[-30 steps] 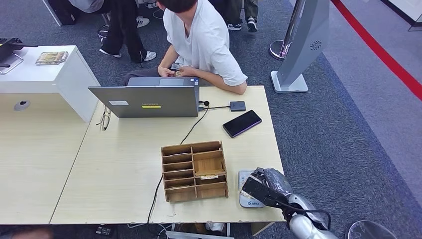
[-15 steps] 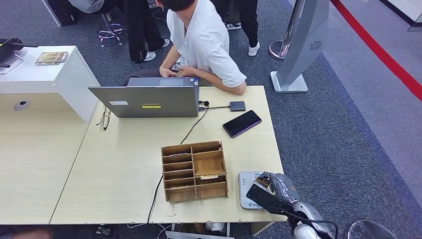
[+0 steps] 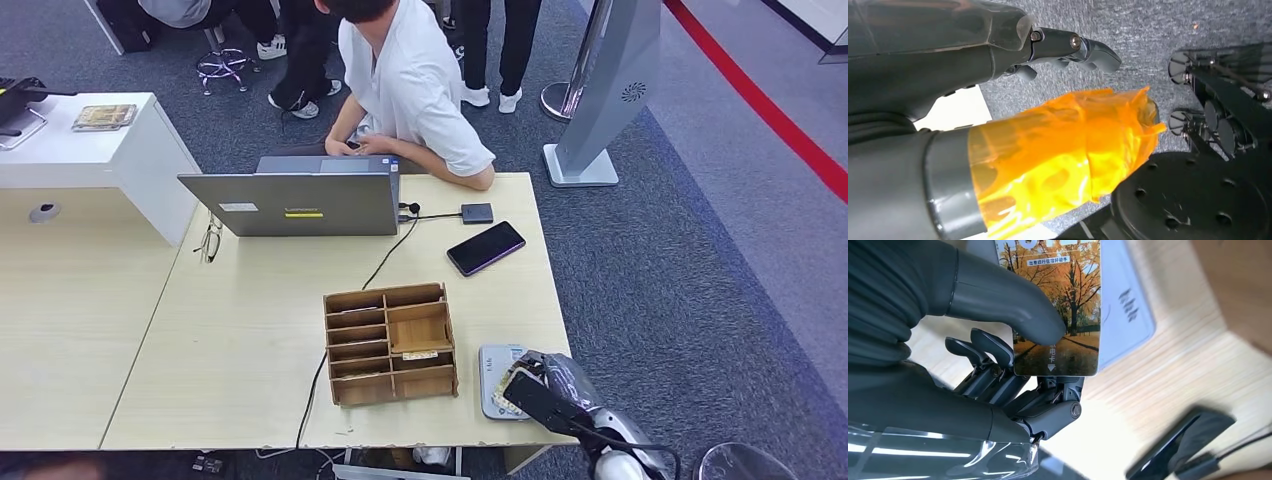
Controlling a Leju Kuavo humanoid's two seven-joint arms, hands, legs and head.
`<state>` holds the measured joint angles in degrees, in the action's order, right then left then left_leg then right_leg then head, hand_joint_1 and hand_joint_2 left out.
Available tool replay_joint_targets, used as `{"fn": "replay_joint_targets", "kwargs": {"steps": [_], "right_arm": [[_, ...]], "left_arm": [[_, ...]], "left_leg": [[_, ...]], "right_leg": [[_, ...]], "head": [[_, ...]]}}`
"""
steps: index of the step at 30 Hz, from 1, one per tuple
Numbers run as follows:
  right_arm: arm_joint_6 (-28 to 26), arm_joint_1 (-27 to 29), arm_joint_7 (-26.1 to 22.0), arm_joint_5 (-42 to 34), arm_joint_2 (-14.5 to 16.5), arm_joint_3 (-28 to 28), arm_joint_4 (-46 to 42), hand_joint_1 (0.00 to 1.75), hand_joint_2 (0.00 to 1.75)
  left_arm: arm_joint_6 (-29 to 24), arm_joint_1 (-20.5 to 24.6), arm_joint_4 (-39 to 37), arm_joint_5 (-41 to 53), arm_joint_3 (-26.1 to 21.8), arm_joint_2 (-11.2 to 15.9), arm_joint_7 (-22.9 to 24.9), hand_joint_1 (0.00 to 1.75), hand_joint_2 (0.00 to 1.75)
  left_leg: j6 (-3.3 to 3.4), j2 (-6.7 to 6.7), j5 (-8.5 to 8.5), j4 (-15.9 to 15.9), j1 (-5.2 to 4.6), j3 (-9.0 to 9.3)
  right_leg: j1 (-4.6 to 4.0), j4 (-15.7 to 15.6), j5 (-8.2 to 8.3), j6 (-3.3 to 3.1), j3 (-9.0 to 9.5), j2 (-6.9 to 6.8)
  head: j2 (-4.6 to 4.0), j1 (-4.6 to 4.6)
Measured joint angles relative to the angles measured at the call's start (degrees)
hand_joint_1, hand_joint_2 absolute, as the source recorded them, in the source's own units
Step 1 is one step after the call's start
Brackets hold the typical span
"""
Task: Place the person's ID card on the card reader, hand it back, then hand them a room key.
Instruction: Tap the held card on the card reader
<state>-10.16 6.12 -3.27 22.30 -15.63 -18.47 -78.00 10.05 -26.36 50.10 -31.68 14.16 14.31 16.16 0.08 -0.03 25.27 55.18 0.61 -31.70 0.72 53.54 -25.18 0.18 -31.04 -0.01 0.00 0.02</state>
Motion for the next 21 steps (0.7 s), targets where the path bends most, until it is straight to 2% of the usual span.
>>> {"fn": "replay_joint_targets", "kwargs": {"steps": [8, 12, 21], "right_arm": [[4.00, 0.22, -4.45, -8.38, -0.50, 0.05, -0.41, 1.75, 1.75], [8.17, 0.59, -7.57, -14.62, -0.97, 0.64, -1.76, 1.75, 1.75], [19.19, 1.49, -12.97, -28.37, -1.88, 2.38, -6.78, 1.75, 1.75]], "left_arm": [[-5.71, 0.14, 2.76, -13.11, 12.46, 6.44, -4.82, 0.00, 0.00], [-8.20, 1.26, 3.73, -19.58, 20.11, 9.60, -7.60, 0.00, 0.00], [-12.08, 5.71, 4.36, -31.95, 35.66, 14.50, -14.48, 0.00, 0.00]], "left_leg": [[0.00, 0.00, -0.02, -0.01, -0.02, 0.00], [0.00, 0.00, -0.01, -0.01, -0.02, 0.00], [0.00, -0.02, -0.01, -0.01, -0.02, -0.02]], "right_leg": [[0.02, 0.00, 0.01, -0.01, 0.02, -0.01], [0.02, 0.00, 0.02, -0.01, 0.01, -0.01], [0.01, 0.00, 0.01, -0.02, -0.01, -0.03]], "head": [[0.00, 0.02], [0.00, 0.02], [0.00, 0.02]]}}
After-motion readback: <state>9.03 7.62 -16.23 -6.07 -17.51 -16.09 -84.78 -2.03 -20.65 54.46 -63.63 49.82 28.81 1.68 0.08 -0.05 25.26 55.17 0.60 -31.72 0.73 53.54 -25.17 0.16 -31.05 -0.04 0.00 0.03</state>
